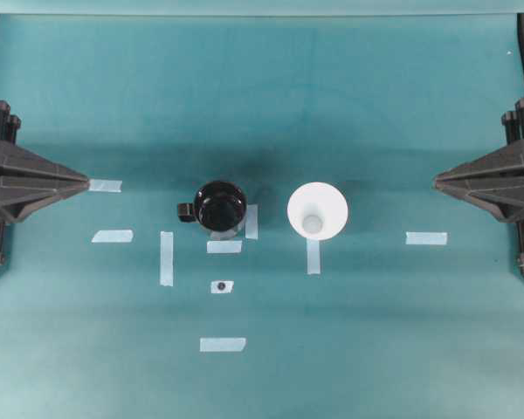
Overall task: Holding the cup holder with the left arm, the right arm places the cup into the cup holder.
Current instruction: 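Move left gripper to black cup holder and right gripper to white cup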
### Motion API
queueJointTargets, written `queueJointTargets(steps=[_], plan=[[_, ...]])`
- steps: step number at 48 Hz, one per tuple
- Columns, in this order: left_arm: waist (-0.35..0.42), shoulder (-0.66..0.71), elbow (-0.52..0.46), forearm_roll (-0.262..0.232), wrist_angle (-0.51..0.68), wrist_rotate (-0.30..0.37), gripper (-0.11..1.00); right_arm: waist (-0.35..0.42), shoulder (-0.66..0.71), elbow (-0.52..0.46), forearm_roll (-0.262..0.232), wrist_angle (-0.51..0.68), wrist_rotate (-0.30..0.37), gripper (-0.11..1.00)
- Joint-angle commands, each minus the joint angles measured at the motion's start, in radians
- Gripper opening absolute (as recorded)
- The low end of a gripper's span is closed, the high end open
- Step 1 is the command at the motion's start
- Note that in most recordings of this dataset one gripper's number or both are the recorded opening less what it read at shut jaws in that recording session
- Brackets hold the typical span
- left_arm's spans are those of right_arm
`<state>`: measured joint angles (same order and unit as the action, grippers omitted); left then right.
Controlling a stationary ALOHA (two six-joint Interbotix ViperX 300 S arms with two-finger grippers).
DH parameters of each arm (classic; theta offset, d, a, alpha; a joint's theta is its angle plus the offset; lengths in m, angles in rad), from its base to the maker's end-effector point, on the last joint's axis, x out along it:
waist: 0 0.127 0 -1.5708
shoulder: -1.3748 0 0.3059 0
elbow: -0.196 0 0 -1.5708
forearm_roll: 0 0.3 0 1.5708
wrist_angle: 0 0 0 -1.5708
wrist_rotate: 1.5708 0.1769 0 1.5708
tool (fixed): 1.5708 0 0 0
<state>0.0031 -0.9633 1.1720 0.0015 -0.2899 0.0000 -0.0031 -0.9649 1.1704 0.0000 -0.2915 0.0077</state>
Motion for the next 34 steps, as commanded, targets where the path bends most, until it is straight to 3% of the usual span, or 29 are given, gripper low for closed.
queueJointTargets(steps=[1,5,9,16,25,34], plan=[[0.006,0.051,0.015,0.009,-0.014,-0.032,0.16,-0.005,0.006,-0.014,0.009,-0.006,0.006,0.16],[0.008,0.089,-0.006,0.011,-0.014,-0.044,0.08,-0.008,0.008,-0.049,0.077,0.005,0.020,0.07],[0.008,0.132,-0.038,0.011,-0.005,-0.044,0.03,-0.017,0.015,-0.067,0.110,0.046,0.032,0.00],[0.006,0.229,-0.095,0.011,0.066,-0.044,0.03,-0.037,0.038,-0.069,0.124,0.166,0.037,0.00],[0.011,0.314,-0.146,0.011,0.141,-0.043,0.03,-0.064,0.078,-0.080,0.196,0.287,0.037,0.00],[0.017,0.396,-0.201,0.017,0.201,-0.038,0.03,-0.084,0.104,-0.083,0.201,0.368,0.037,0.00]])
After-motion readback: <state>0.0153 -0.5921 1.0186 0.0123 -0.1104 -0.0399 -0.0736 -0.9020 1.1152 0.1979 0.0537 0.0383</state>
